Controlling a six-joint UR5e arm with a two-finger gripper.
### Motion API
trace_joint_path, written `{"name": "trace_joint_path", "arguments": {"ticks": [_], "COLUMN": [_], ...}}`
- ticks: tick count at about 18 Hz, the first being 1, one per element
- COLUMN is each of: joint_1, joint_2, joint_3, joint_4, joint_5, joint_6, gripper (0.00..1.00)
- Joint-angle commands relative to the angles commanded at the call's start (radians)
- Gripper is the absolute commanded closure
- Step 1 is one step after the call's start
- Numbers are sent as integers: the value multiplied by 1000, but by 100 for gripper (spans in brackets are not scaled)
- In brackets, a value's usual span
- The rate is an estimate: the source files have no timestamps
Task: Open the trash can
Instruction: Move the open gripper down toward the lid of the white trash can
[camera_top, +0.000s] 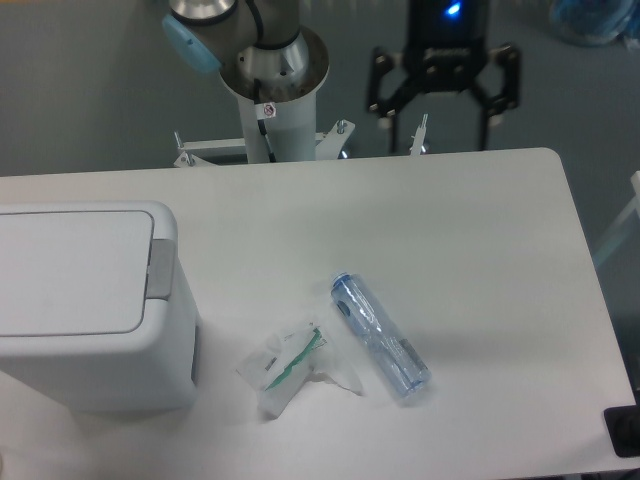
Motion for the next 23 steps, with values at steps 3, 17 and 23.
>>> {"name": "trace_joint_path", "arguments": {"ticks": [3, 17, 23], "joint_1": [-66, -298, -319], "joint_2": [-26, -164, -181], "joint_3": [-3, -6, -11], "joint_4": [49, 219, 221], "joint_5": [0, 2, 3], "joint_6": [-100, -396, -444], "gripper": [0, 0, 0]}}
